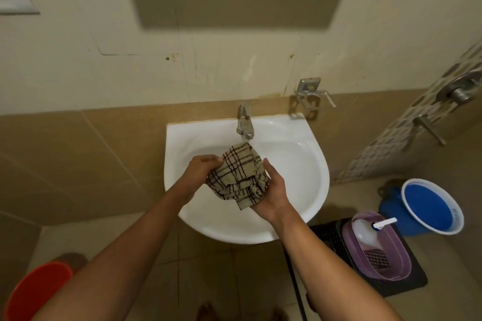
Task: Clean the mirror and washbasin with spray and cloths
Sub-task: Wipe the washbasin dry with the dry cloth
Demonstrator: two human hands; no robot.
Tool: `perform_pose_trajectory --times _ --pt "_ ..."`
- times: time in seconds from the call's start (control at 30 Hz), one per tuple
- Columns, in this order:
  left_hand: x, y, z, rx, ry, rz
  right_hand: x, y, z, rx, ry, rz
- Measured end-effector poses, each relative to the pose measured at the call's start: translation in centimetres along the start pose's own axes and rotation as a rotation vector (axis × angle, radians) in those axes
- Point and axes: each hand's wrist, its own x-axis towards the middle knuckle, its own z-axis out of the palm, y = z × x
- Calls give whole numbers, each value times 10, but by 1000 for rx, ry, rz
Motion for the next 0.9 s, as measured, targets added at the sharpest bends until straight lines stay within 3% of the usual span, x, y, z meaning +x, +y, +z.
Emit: perform_pose_trajectory --times 0.3,0.4,0.57,0.77,0.9 --pt "-11 68 70 124 4 257 -33 -68 -48 -467 -97 -142" --pt "-11 82 99 127 13 339 -40 -94 -56 -534 -41 -217" --pt "-10 86 138 -143 307 185 -51 -129 -75 -448 -7 -269" --pt "-19 95 173 -61 267 132 -63 -148 -85 -497 -14 -265" --pt "-24 105 181 -167 278 155 -70 -154 -81 -570 -78 -246"
